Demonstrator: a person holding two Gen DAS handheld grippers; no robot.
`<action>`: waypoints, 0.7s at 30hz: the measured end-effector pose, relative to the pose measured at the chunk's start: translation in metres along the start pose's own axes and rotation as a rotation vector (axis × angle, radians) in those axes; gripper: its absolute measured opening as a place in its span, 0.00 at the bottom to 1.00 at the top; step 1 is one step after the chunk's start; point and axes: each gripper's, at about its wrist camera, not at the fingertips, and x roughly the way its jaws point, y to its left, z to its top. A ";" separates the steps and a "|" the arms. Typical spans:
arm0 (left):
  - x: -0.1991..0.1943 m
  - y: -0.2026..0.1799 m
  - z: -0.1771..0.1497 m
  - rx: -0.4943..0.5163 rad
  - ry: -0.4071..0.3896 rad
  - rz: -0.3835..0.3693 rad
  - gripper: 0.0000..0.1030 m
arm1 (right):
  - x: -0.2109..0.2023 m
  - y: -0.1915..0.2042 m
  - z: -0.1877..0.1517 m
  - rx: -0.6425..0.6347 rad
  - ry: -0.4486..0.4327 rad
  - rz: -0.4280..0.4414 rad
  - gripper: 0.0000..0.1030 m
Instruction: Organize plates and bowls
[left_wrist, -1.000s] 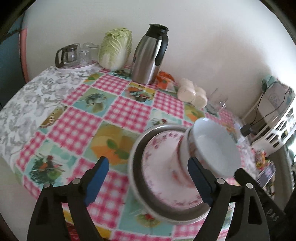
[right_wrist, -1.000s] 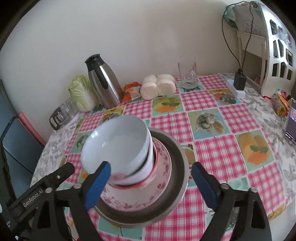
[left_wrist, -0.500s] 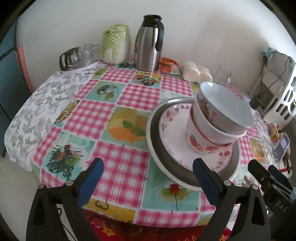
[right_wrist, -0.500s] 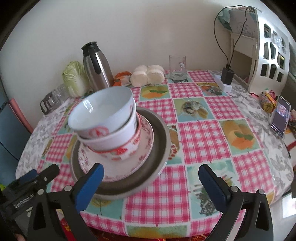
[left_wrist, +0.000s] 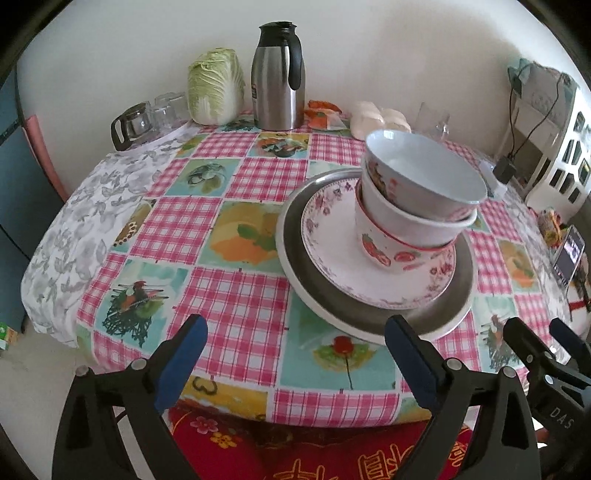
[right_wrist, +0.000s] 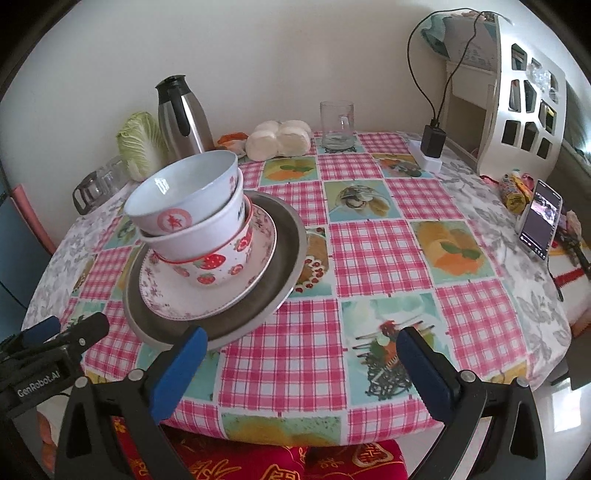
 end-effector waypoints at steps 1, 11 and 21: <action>-0.001 -0.001 -0.001 0.006 -0.003 0.006 0.94 | -0.001 -0.001 -0.001 0.001 -0.001 -0.002 1.00; -0.005 -0.007 -0.004 0.033 0.001 0.027 0.94 | -0.006 -0.008 -0.002 0.011 -0.010 -0.006 1.00; -0.002 -0.006 -0.004 0.030 0.016 0.036 0.94 | -0.002 -0.006 -0.003 0.001 0.000 -0.016 1.00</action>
